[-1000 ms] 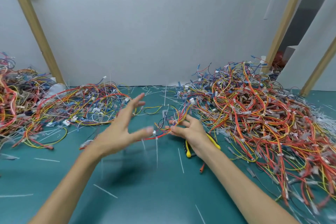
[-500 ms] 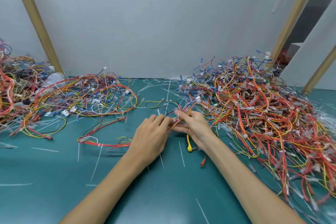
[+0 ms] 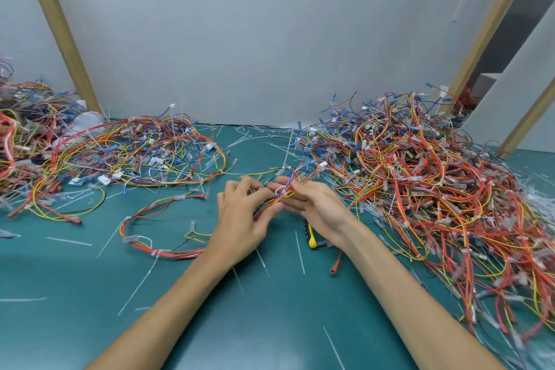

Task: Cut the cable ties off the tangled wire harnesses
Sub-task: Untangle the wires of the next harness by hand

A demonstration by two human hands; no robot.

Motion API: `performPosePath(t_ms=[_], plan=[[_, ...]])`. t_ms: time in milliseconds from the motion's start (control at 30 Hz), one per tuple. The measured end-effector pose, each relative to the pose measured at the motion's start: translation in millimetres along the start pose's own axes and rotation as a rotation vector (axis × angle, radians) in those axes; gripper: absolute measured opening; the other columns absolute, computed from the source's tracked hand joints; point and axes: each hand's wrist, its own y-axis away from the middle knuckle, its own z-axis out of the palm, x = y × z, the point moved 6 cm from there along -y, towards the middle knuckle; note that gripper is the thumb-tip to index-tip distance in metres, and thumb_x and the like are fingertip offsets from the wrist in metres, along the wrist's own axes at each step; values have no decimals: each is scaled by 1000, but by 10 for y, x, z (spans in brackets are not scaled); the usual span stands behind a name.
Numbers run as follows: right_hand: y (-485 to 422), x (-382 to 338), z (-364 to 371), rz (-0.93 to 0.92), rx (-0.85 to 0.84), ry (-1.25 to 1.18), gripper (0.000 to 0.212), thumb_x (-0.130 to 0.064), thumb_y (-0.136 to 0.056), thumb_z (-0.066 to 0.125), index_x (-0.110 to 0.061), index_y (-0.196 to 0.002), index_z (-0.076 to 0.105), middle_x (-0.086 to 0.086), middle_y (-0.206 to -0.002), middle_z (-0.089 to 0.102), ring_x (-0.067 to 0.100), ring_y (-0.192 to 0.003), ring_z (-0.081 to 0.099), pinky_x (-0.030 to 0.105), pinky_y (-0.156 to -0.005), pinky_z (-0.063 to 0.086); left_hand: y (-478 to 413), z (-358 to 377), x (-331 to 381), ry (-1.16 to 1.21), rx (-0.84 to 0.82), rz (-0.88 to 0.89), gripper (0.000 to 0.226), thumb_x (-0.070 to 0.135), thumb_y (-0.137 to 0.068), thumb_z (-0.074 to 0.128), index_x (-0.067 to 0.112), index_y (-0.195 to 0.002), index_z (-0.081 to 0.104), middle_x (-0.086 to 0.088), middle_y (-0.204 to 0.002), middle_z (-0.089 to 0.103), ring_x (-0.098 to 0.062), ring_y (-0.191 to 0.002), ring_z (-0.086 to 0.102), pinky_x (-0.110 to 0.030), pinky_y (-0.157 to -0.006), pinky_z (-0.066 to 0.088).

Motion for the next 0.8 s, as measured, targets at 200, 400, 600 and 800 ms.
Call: performPosePath(t_ms=[200,400,600,800], plan=[[9,-2,-49,-79,173,248,34,-31,-94,63,2,-97,68,14,-88,75,22,-86,73,26,-70,58,23,-16,-19,201,-73,-49,28,40,-92,50,16,-87,64,8,-82,62,-15,-96,53,-35,-87,36],[36,-6,-171,-188,339,484,34,-40,-84,74,-9,-74,67,4,-60,67,23,-59,65,22,-34,37,31,47,-32,301,-185,-99,33,31,-100,50,11,-74,52,-7,-62,46,-12,-58,36,-27,-57,31],[53,-62,-169,-172,298,564,30,-32,-95,63,-8,-79,68,5,-62,69,17,-56,68,23,-36,45,-21,60,-105,270,-117,-165,39,33,-95,57,6,-67,54,-16,-61,48,-29,-62,41,-34,-58,34],[411,-640,-418,-257,550,1375,35,-38,-99,47,-20,-75,66,-3,-68,66,24,-69,63,34,-60,47,-32,44,-204,237,-41,-239,33,30,-94,61,10,-67,63,-9,-55,49,-20,-56,37,-33,-60,32]])
